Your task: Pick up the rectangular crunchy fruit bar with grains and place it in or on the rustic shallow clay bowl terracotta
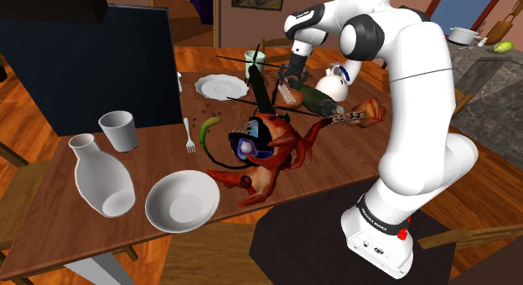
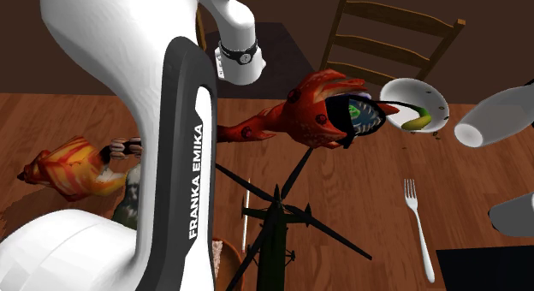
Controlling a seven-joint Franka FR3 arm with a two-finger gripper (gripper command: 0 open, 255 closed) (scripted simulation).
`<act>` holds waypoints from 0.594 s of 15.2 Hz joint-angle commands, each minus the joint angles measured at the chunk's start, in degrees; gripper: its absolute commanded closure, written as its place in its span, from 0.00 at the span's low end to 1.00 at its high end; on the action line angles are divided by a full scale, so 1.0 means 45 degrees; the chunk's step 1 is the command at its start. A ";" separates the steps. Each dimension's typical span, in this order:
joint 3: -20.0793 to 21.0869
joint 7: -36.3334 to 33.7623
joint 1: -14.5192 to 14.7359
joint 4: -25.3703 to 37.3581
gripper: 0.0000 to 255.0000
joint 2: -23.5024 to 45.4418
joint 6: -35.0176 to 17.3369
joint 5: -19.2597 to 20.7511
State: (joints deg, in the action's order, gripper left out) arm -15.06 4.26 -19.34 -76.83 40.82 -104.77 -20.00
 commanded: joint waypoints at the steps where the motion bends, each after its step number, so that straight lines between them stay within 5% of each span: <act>1: -0.0028 -0.0085 -0.0092 0.0582 0.00 -0.0080 0.0724 0.0079; 9: -0.0044 -0.0125 -0.0154 0.0905 0.00 -0.0085 0.1047 0.0107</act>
State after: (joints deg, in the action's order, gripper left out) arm -15.26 3.70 -20.03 -72.76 40.43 -100.07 -19.52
